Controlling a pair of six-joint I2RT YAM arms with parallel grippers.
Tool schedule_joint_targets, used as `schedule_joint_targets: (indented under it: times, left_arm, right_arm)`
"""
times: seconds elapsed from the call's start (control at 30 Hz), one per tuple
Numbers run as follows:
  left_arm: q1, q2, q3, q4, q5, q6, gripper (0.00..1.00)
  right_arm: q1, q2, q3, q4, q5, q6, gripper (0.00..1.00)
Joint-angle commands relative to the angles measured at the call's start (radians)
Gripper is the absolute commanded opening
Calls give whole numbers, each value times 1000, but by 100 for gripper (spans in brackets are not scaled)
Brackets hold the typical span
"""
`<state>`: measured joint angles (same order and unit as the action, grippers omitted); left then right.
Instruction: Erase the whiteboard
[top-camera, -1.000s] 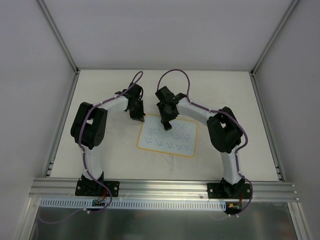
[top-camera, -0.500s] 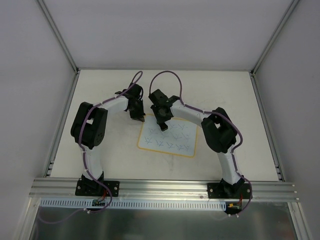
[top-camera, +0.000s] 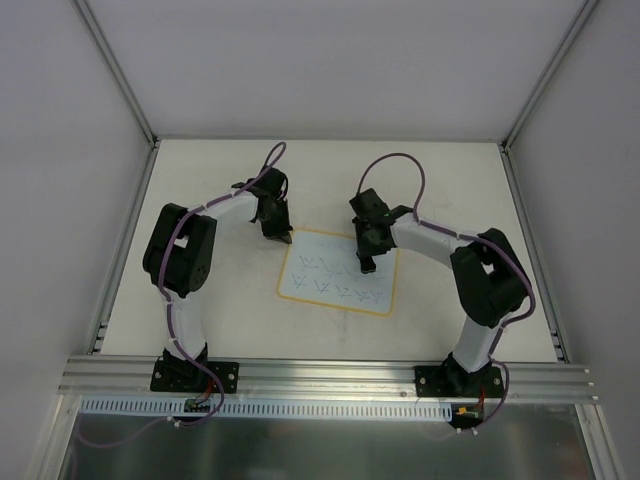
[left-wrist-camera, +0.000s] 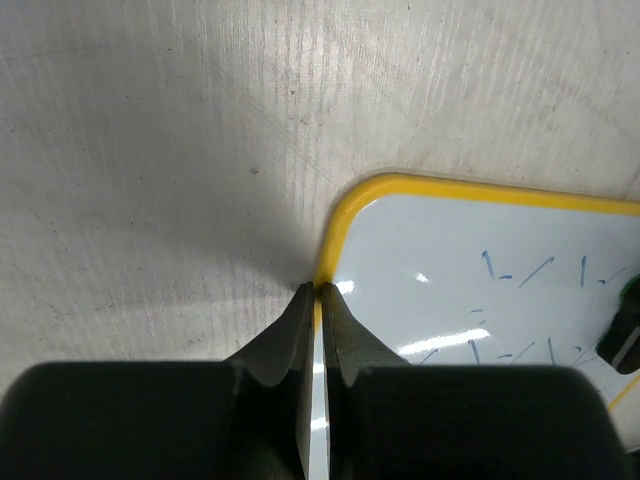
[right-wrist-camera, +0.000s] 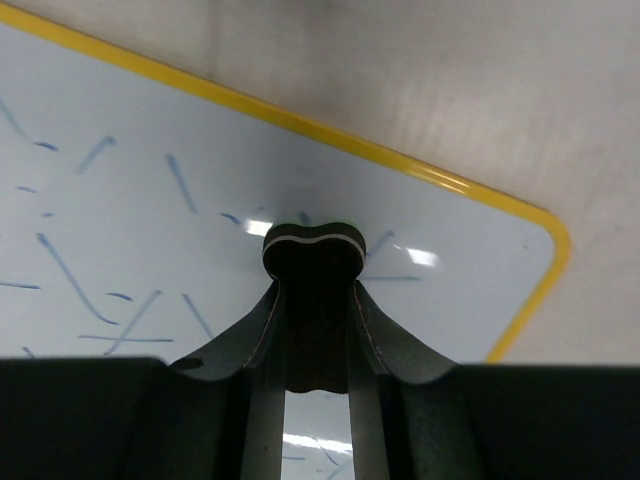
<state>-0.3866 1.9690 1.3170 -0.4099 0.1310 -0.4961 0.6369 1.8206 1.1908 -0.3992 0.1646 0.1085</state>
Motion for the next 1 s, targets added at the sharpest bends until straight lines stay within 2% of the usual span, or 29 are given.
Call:
schedule_joint_targets:
  times: [0.0,0.2,0.6,0.97]
  left_arm:
    - [8,79,-32,-99,-96,13,0]
    - [6,79,-21,-96,-59,30,0]
    - [-9,82,7,-95,-13,73,0]
    - [-15,85,10,-95,-11,62,0]
  right_arm:
    - [-51,-49,-118,-133,104,42,0]
    - [-33,5,-68,-66,72,37,0]
    - [98,288,321,-41,-20,-85,0]
    - [185,442,515,-85,-80,-182,0]
